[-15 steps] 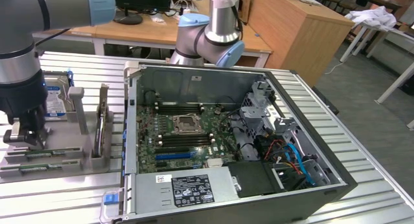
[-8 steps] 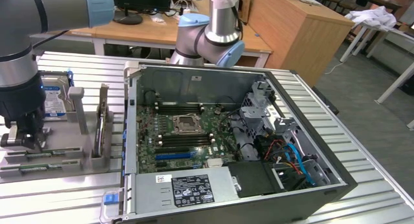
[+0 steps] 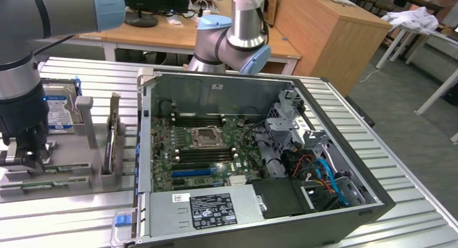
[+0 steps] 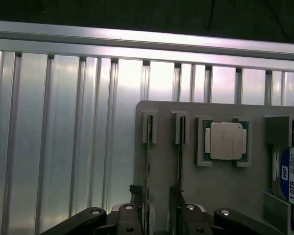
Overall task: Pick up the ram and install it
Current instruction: 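Pick up the ram and move it above insertion slot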
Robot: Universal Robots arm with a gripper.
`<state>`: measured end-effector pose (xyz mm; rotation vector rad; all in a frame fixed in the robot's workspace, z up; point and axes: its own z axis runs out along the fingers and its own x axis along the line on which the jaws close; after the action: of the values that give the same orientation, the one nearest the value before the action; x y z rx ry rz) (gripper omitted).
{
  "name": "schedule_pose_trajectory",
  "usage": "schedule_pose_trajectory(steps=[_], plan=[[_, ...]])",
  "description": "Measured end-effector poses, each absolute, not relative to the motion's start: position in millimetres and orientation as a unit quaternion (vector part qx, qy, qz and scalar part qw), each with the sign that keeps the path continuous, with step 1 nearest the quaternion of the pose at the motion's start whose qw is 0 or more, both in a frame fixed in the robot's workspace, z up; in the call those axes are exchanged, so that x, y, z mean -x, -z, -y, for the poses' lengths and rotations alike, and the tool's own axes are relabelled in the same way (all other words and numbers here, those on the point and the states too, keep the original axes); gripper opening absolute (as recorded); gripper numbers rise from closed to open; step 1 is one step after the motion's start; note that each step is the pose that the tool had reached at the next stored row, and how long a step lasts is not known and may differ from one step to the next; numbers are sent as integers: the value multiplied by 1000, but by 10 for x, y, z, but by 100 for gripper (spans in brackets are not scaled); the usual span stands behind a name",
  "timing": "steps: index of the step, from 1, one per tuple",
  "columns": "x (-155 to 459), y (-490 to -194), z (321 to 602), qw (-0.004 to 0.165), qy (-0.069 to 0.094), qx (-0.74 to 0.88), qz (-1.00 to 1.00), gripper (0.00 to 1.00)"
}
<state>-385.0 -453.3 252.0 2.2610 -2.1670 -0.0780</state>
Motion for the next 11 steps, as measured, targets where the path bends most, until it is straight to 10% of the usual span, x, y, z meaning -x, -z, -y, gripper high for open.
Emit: schedule_pose_trajectory(steps=[11], plan=[[3851, -2505, 4544, 4, 25, -722, 692, 36]])
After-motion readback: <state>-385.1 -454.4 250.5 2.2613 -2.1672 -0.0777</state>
